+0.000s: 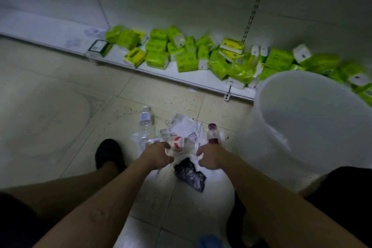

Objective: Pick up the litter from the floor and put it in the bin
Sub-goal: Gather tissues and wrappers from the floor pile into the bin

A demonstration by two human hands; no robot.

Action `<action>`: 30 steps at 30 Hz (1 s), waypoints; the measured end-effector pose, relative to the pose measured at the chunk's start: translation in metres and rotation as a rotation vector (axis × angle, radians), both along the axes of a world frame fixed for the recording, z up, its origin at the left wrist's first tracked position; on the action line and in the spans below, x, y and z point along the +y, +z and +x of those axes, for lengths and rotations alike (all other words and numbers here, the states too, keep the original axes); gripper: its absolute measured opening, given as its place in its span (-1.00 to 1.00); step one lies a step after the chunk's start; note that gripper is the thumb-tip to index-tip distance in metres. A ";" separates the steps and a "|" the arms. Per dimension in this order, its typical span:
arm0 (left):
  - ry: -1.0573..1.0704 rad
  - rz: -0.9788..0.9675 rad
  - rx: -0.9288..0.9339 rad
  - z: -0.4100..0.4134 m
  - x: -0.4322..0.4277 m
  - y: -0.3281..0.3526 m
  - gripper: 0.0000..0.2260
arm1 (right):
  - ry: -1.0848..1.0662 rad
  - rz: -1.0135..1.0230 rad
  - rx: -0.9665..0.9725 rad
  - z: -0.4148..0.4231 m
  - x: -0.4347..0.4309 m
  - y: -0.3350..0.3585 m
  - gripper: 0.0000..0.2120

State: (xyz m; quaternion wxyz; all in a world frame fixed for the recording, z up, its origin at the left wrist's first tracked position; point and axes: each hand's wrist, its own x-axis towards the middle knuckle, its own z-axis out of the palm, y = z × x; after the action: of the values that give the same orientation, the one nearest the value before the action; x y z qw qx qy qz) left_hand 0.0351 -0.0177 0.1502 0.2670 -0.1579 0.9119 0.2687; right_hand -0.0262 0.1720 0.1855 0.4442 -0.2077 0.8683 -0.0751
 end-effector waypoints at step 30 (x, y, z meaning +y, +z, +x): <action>-0.039 -0.023 -0.271 0.019 -0.033 -0.103 -0.74 | -0.077 0.049 -0.229 0.018 -0.038 -0.126 -0.72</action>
State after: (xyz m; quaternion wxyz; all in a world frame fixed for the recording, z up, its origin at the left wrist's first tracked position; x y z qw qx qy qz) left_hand 0.0536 -0.0508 0.0476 0.3909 -0.1782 0.8734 0.2294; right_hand -0.0079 0.1338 0.0593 0.5422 -0.1536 0.8207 -0.0941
